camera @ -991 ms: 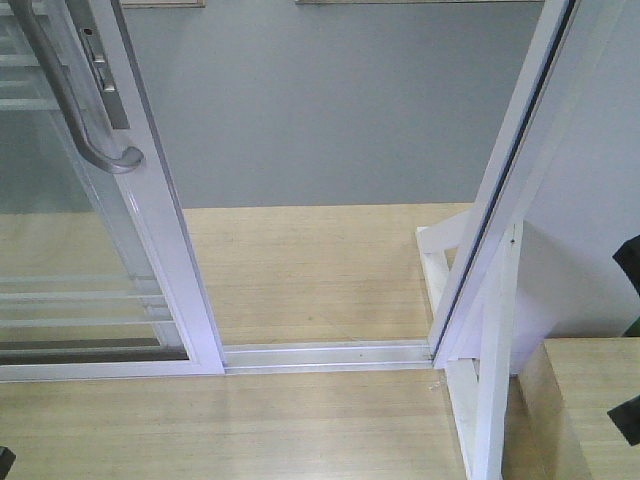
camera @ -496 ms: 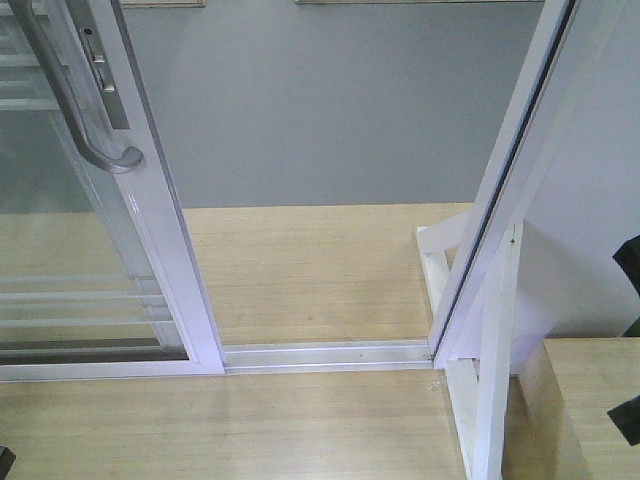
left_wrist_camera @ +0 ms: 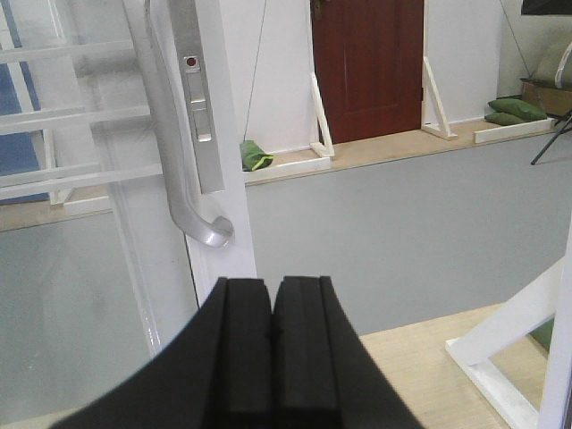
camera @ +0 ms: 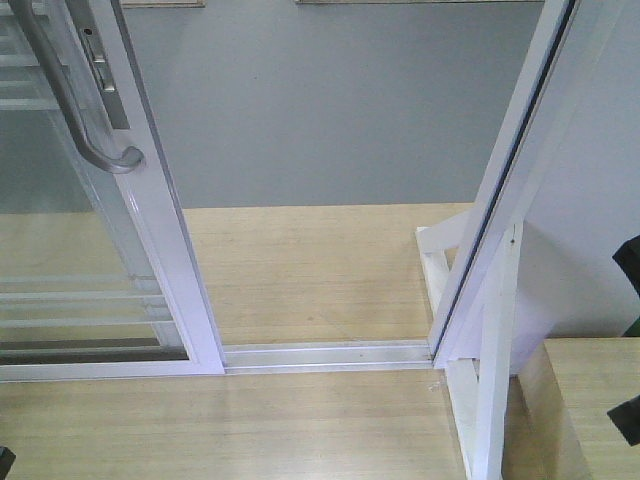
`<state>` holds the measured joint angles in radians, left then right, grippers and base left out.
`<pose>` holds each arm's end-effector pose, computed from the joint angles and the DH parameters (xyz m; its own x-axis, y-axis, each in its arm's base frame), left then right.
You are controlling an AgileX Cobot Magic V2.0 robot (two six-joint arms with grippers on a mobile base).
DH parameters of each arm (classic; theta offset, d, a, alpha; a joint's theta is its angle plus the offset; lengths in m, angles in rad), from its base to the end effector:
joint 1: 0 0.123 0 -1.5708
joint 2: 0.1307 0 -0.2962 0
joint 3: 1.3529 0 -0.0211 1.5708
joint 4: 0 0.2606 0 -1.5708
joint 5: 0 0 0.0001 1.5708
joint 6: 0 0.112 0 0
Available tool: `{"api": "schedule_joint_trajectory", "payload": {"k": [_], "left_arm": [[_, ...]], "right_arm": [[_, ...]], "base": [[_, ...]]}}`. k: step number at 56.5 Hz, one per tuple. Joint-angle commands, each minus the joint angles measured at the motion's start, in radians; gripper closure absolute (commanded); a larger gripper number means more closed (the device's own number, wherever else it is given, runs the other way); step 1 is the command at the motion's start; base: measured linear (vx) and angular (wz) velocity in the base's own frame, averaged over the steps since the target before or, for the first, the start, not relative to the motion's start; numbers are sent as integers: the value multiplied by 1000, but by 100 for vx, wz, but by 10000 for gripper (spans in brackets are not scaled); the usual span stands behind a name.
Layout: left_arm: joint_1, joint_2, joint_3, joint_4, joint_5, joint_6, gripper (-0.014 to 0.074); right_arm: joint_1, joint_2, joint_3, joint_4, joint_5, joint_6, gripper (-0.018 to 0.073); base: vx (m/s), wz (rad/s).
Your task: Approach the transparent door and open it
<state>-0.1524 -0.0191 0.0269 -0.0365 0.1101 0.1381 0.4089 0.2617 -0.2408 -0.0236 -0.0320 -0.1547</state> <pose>0.0747 -0.0119 0.1942 -0.0143 0.1050 -0.9944 0.1580 0.9822 0.1015 0.0884 0.0384 0.2855 0.1592 -0.1243 -0.9794 -0.3760 0.9096 -0.1766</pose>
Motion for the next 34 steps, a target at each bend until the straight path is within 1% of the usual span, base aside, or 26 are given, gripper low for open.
{"api": "schedule_joint_trajectory", "payload": {"k": [1,34], "left_arm": [[-6,-6,-19,-3,-91,-8,594],[-6,-6,-19,-3,-91,-8,594]], "right_arm": [[-4,8,-29,-2,-86,-7,564],[-4,8,-29,-2,-86,-7,564]], "base": [[0,0],[0,0]]}}
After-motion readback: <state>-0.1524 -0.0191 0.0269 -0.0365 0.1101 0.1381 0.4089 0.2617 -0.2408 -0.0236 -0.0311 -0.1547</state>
